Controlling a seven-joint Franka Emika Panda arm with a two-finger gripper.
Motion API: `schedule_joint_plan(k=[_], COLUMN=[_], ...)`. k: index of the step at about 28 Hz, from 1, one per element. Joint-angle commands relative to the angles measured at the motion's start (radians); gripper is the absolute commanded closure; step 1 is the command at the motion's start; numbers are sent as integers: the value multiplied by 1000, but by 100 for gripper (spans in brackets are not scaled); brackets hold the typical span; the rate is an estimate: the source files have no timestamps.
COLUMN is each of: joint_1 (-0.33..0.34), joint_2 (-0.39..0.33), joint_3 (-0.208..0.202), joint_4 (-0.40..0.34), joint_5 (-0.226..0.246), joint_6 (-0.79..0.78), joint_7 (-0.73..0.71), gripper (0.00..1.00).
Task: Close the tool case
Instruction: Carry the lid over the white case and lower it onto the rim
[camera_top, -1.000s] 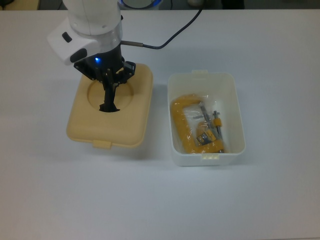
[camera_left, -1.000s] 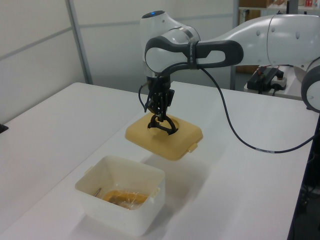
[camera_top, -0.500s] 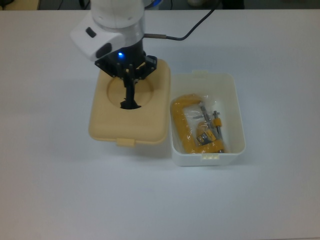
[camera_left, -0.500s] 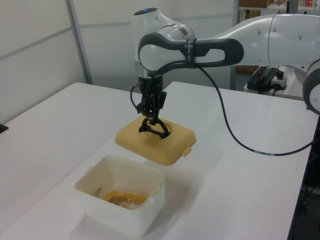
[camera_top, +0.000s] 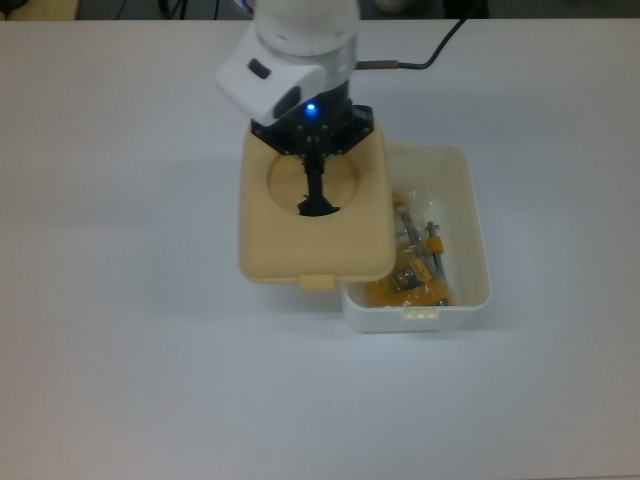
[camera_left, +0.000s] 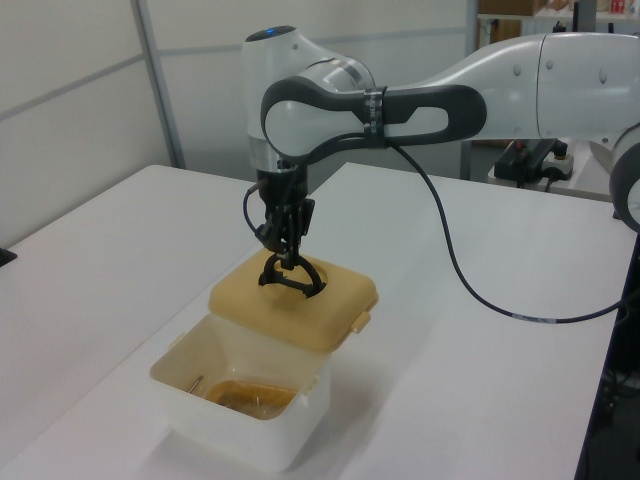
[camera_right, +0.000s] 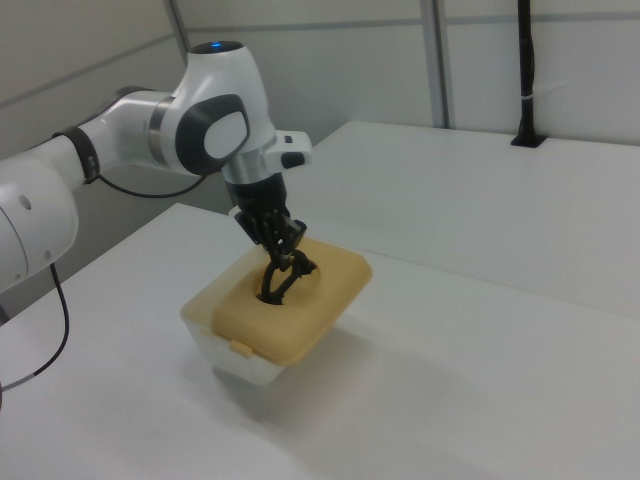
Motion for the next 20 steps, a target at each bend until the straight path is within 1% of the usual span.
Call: schedule_joint_plan(k=[1, 8, 20], joint_1=[51, 86, 114], joint_2=[-3, 5, 39], joint_3=[-4, -4, -4], joint_4=[2, 2, 2], joint_5=[6, 3, 0], joint_6=[-1, 42, 101], joint_7=[18, 28, 45], gripper=[100, 100, 100])
